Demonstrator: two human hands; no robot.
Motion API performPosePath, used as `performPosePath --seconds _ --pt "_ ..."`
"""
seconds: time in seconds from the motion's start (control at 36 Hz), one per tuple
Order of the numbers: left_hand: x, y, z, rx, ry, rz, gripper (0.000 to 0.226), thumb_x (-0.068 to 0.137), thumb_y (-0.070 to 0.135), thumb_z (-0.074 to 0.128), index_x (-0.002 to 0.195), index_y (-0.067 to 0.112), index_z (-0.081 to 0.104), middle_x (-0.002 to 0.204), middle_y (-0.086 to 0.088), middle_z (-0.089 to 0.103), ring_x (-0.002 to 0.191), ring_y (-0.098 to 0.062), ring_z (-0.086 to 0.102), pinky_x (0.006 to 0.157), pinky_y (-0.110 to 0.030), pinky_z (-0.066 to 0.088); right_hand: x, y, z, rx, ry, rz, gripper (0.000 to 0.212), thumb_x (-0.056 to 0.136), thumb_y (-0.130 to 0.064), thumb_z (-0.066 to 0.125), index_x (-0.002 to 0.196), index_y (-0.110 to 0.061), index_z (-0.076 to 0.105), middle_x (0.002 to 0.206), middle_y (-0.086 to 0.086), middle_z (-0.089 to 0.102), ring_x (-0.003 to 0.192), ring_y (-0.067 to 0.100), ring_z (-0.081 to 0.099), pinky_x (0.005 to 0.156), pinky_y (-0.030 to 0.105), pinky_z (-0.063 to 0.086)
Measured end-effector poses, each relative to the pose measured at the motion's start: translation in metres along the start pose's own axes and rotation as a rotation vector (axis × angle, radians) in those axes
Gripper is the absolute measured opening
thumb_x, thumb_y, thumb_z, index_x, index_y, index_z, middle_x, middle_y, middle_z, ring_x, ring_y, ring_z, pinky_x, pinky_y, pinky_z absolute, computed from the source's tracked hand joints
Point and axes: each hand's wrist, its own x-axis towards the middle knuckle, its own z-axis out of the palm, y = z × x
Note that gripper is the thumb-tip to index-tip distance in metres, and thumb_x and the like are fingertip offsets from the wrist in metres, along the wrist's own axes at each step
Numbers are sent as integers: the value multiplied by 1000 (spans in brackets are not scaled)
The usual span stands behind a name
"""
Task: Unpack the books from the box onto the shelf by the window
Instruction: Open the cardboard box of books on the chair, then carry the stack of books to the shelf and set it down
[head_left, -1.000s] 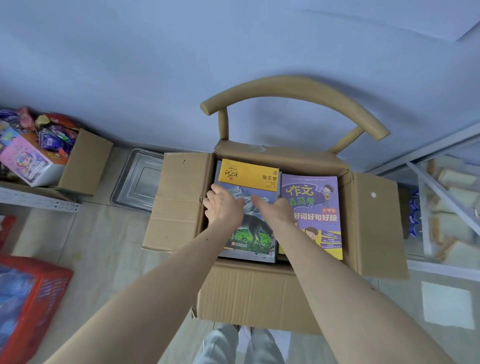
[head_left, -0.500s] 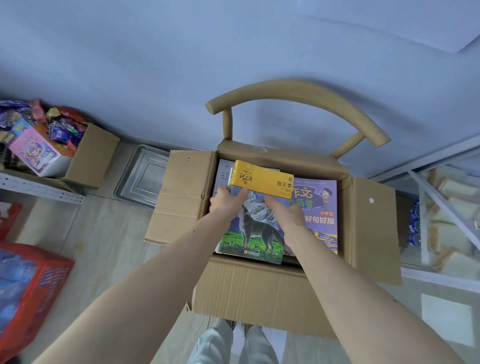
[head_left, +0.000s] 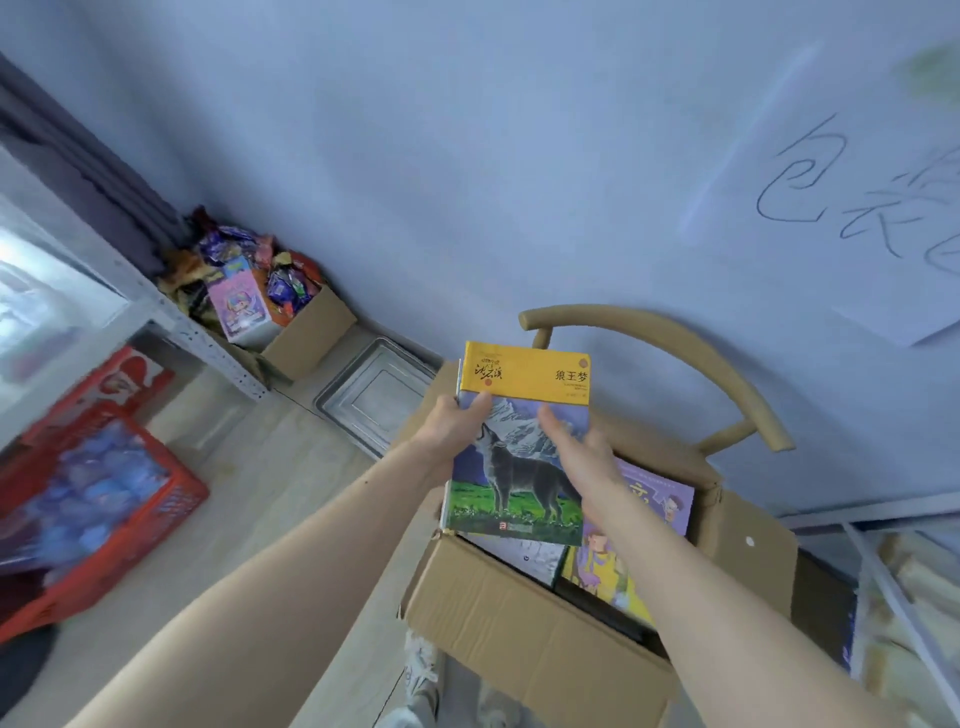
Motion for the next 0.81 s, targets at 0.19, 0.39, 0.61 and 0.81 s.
performPosePath --seconds 0.19,0.39,0.61,0.81 --pt "-74 10 -72 -71 199 27 45 96 33 56 119 -5 58 116 -25 64 96 -32 64 92 -53 51 -44 -52 61 -129 -180 -146 60 89 -43 68 141 -20 47 140 -1 53 129 19 49 96 32 40" --pt "-172 -7 -187 -248 404 48 33 95 37 58 94 4 60 102 -18 67 83 -28 64 73 -38 54 -124 -94 174 -304 -344 -157 36 84 -52 70 82 -20 54 91 -7 57 89 18 53 77 21 46" --pt "-309 -72 -361 -250 732 97 62 91 56 54 116 -1 60 113 -15 67 97 -28 66 77 -33 51 -262 -117 352 -453 -583 -256 63 81 -52 73 96 10 67 89 11 66 70 18 55 68 32 40" --pt "-454 -140 -503 -306 926 262 36 93 52 56 75 22 58 75 2 57 62 -9 53 43 -14 40 -406 -113 518 -449 -830 -301 87 78 -52 75 137 6 46 140 17 52 107 25 59 83 29 50"
